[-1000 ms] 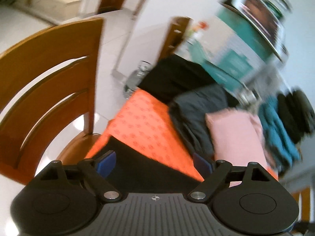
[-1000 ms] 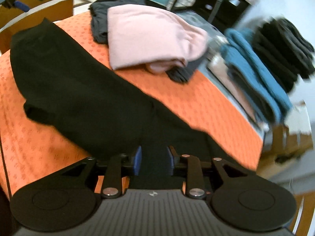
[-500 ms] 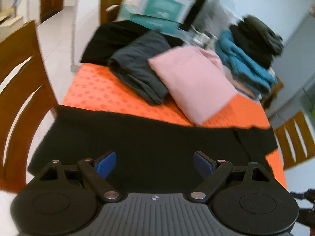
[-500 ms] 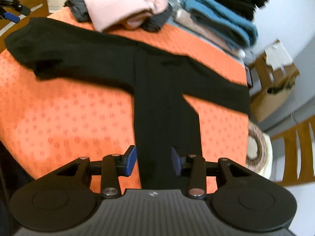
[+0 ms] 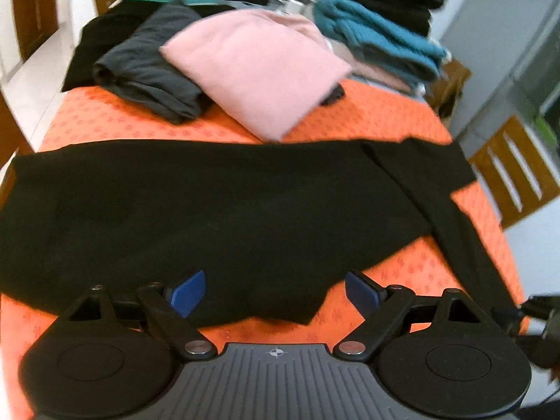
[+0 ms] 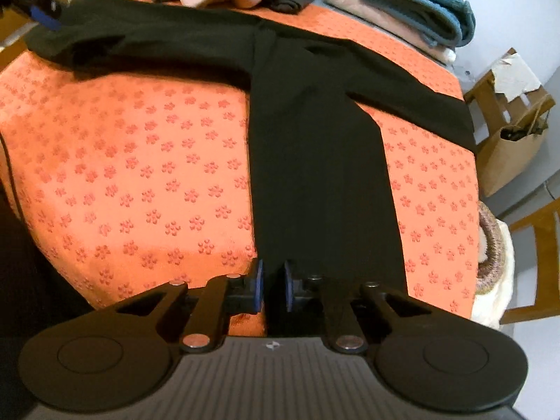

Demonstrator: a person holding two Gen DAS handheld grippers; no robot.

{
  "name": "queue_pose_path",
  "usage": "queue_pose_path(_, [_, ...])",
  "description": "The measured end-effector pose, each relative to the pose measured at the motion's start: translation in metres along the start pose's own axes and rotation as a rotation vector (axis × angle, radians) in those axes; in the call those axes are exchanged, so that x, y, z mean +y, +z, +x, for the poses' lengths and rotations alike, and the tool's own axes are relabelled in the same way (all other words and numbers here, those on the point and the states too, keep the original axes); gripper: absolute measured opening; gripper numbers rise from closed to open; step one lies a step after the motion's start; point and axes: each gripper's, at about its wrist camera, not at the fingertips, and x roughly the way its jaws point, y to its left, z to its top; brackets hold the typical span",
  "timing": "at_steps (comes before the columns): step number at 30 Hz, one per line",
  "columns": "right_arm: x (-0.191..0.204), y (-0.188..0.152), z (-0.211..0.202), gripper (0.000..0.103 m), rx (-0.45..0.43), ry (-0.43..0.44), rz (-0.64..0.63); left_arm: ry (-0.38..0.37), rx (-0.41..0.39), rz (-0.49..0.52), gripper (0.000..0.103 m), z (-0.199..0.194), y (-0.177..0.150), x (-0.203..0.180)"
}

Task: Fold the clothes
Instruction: 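Lay the folded garment down with both grippers and open them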

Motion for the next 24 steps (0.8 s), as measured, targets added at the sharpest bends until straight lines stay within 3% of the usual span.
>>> queue_pose_path(7, [-0.046,0.029,-0.032,0.003,-0.051,-0.167,-0.108,0.043,0.037,0.075,0.090,0.020,-0.019,-0.035])
queue_pose_path(13, [-0.120,0.076,-0.045,0.003,-0.086,-0.294,-0.224,0.099,0.032,0.023,0.090,0.029,-0.027,-0.053])
queue_pose_path(18, [-0.176,0.121,-0.029,0.003,-0.080,-0.306,-0.308,0.121,0.004,-0.049,0.090,0.019,-0.027,-0.068])
queue_pose_path(24, [-0.219,0.170,0.021,0.003,-0.041,-0.233,-0.433,0.169,-0.040,-0.111,0.090,0.005,-0.026,-0.093])
